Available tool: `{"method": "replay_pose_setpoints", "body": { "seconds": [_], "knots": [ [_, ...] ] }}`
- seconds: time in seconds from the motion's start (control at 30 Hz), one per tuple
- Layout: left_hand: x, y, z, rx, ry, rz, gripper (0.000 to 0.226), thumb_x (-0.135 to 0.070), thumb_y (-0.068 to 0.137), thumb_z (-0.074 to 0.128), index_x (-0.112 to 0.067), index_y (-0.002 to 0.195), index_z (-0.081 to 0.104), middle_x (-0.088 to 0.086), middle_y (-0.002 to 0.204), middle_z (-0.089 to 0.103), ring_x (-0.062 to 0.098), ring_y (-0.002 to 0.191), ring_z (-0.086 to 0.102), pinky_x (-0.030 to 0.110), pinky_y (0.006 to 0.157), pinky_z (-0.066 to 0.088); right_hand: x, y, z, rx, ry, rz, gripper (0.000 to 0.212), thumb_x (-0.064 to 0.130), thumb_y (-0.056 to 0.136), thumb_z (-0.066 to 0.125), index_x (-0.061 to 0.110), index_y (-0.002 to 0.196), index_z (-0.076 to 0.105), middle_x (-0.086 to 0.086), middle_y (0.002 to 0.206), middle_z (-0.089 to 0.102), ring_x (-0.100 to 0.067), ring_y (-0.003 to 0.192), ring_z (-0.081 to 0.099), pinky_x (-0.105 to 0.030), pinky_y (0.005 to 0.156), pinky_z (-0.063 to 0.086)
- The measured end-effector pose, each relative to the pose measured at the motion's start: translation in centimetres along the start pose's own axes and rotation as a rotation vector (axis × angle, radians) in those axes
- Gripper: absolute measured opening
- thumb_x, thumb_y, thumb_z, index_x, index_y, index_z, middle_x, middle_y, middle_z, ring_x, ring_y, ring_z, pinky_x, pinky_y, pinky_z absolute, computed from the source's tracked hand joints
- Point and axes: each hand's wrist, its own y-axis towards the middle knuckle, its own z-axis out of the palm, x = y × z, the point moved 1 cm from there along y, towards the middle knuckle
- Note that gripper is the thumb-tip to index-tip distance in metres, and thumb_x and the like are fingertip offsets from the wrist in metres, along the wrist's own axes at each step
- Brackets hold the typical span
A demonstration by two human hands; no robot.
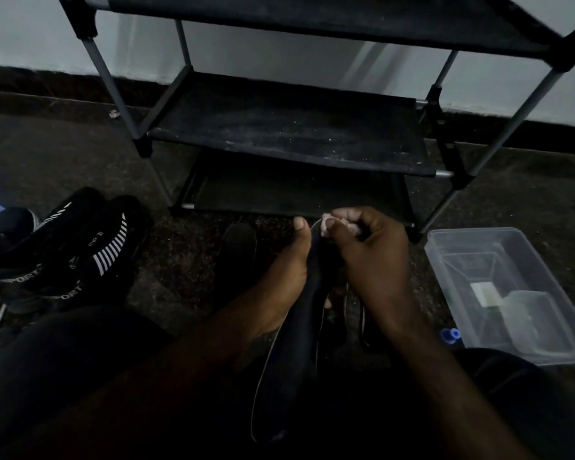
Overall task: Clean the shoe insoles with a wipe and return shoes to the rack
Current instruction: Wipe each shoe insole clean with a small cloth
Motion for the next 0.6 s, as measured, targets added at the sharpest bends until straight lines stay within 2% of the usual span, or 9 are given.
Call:
{"method": "replay_pose_setpoints", "body": {
  "seconds": [0.07, 0.13, 0.2, 0.23, 0.33, 0.43, 0.6],
  "knots": [
    [0.0, 0.0, -0.1, -0.022, -0.067, -0.01, 0.07, -0.058, 0.097, 0.008, -0.024, 0.102, 0.069, -0.003, 0.081, 0.075, 0.008, 0.064, 0.069, 0.024, 0.052, 0.053, 0.6, -0.8, 0.5, 0.07, -0.013, -0.082, 0.009, 0.01, 0.086, 0.072, 0.017, 0.092, 0.073, 0.007, 0.088, 0.072, -0.002, 0.082, 0.069, -0.02, 0.075, 0.055],
    [-0.2, 0.2, -0.5, -0.052, -0.125, -0.012, 0.07, -0.057, 0.098, 0.012, -0.015, 0.101, 0.068, 0.0, 0.089, 0.076, 0.009, 0.081, 0.072, 0.022, 0.066, 0.056, 0.8, -1.1, 0.6, 0.108, -0.121, -0.196, 0.012, 0.01, 0.086, 0.072, 0.019, 0.093, 0.074, 0.011, 0.089, 0.069, -0.001, 0.082, 0.067, -0.016, 0.075, 0.053],
    [-0.2, 0.4, -0.9, -0.051, -0.135, -0.031, 0.073, -0.062, 0.095, 0.015, -0.019, 0.097, 0.074, 0.005, 0.101, 0.075, 0.016, 0.094, 0.071, 0.032, 0.084, 0.055, 0.3, -0.3, 0.3, 0.106, -0.189, -0.183, 0.009, 0.014, 0.086, 0.072, 0.018, 0.094, 0.075, 0.01, 0.089, 0.07, -0.001, 0.082, 0.067, -0.024, 0.077, 0.056],
    [-0.2, 0.4, -0.9, -0.057, -0.141, -0.039, 0.072, -0.064, 0.094, 0.018, -0.022, 0.096, 0.076, 0.007, 0.103, 0.074, 0.018, 0.094, 0.07, 0.037, 0.088, 0.052, -0.1, 0.1, 0.0, 0.119, -0.204, -0.142, 0.007, 0.016, 0.086, 0.072, 0.019, 0.093, 0.075, 0.01, 0.089, 0.071, 0.0, 0.081, 0.068, -0.029, 0.077, 0.058],
    [0.3, 0.8, -0.9, -0.085, -0.154, -0.035, 0.062, -0.057, 0.098, 0.025, -0.025, 0.092, 0.078, 0.008, 0.104, 0.073, 0.017, 0.093, 0.069, 0.035, 0.091, 0.051, -1.1, 0.2, -0.3, 0.182, -0.264, -0.075, 0.005, 0.018, 0.087, 0.072, 0.02, 0.089, 0.075, 0.011, 0.083, 0.073, 0.0, 0.077, 0.068, -0.035, 0.074, 0.059],
    [0.6, 0.9, -1.2, -0.112, -0.115, -0.031, 0.055, -0.05, 0.101, 0.03, -0.015, 0.101, 0.073, 0.016, 0.111, 0.07, 0.023, 0.1, 0.067, 0.034, 0.091, 0.051, -1.5, 0.0, -0.3, 0.201, -0.306, -0.077, 0.003, 0.018, 0.086, 0.073, 0.019, 0.087, 0.075, 0.01, 0.082, 0.073, -0.002, 0.076, 0.068, -0.033, 0.073, 0.058],
    [0.4, 1.0, -1.9, -0.253, 0.04, -0.029, 0.046, -0.045, 0.102, 0.038, -0.014, 0.095, 0.071, 0.009, 0.091, 0.074, 0.019, 0.084, 0.07, 0.031, 0.08, 0.053, -1.8, 0.1, -0.3, 0.234, -0.255, -0.005, 0.002, 0.016, 0.086, 0.075, 0.014, 0.086, 0.075, 0.009, 0.078, 0.073, -0.001, 0.072, 0.068, -0.023, 0.068, 0.056]
  ]
}}
